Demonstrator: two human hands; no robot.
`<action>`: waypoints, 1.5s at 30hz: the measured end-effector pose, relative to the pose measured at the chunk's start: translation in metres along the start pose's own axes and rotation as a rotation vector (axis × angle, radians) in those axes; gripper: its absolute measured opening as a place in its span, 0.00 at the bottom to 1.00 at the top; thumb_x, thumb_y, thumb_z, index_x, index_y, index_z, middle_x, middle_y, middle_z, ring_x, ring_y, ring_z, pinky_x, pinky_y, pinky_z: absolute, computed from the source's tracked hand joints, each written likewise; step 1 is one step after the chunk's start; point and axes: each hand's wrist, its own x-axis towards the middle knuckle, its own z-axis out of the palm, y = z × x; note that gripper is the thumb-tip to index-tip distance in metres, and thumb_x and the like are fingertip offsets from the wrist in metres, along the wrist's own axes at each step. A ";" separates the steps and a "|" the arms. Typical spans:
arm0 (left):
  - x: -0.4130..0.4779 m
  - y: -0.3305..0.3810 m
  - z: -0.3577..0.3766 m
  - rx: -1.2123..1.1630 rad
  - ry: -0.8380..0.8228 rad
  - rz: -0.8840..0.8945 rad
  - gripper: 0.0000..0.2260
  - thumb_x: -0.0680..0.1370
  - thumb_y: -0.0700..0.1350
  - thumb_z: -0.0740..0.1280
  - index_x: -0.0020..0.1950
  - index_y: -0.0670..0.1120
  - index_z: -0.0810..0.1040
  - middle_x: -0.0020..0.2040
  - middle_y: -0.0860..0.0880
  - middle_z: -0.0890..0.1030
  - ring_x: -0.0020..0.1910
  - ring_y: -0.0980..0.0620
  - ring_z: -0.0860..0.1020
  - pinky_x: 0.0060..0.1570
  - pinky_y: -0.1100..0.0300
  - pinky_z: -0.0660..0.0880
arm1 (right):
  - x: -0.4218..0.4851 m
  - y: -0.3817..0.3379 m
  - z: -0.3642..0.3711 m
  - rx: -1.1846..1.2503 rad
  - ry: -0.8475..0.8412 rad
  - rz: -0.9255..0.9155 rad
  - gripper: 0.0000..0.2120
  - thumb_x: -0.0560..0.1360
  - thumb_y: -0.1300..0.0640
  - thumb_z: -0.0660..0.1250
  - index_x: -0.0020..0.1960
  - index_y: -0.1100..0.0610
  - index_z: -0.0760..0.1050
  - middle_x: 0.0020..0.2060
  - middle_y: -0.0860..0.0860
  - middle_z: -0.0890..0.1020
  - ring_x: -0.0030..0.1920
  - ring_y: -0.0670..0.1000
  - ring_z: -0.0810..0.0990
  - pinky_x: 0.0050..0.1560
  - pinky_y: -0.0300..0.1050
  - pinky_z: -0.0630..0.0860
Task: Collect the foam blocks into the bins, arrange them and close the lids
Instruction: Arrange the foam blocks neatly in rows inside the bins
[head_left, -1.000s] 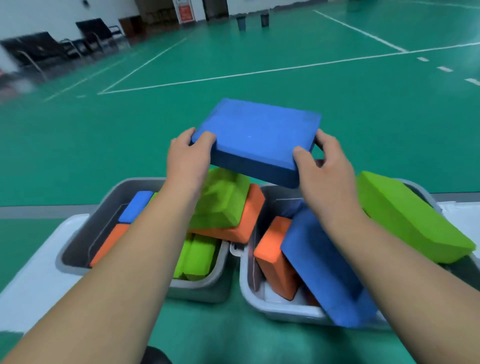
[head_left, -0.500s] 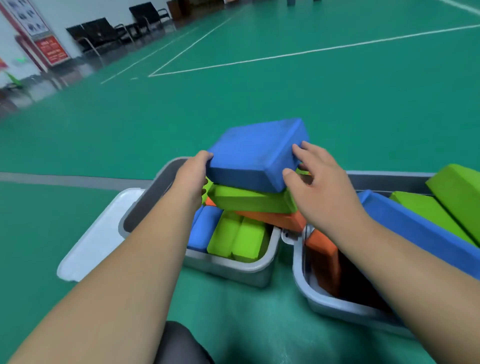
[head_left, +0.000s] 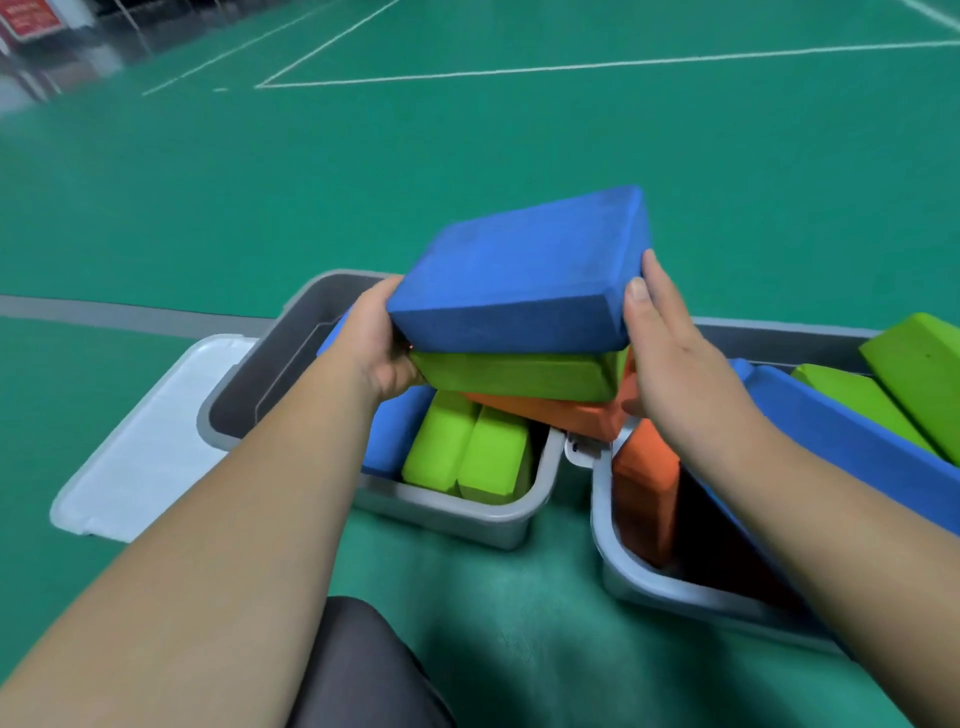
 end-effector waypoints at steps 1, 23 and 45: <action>0.001 -0.001 -0.002 -0.010 -0.020 0.002 0.11 0.77 0.53 0.66 0.56 0.53 0.84 0.54 0.51 0.84 0.48 0.45 0.84 0.50 0.43 0.80 | 0.000 -0.001 0.000 0.007 -0.011 0.007 0.27 0.77 0.24 0.46 0.75 0.21 0.47 0.77 0.29 0.60 0.77 0.49 0.67 0.75 0.49 0.61; 0.003 0.015 0.039 0.142 -0.005 0.013 0.22 0.70 0.69 0.64 0.59 0.62 0.84 0.58 0.57 0.86 0.59 0.44 0.81 0.62 0.42 0.74 | 0.067 0.017 -0.010 0.211 0.166 0.095 0.26 0.71 0.22 0.53 0.58 0.36 0.71 0.61 0.40 0.80 0.64 0.46 0.78 0.70 0.57 0.71; 0.004 -0.006 0.067 0.223 0.078 0.106 0.15 0.75 0.60 0.68 0.51 0.50 0.81 0.40 0.52 0.83 0.44 0.49 0.81 0.40 0.56 0.81 | 0.078 0.054 -0.025 0.286 0.204 0.268 0.29 0.72 0.24 0.53 0.50 0.44 0.82 0.48 0.48 0.86 0.49 0.55 0.86 0.62 0.65 0.78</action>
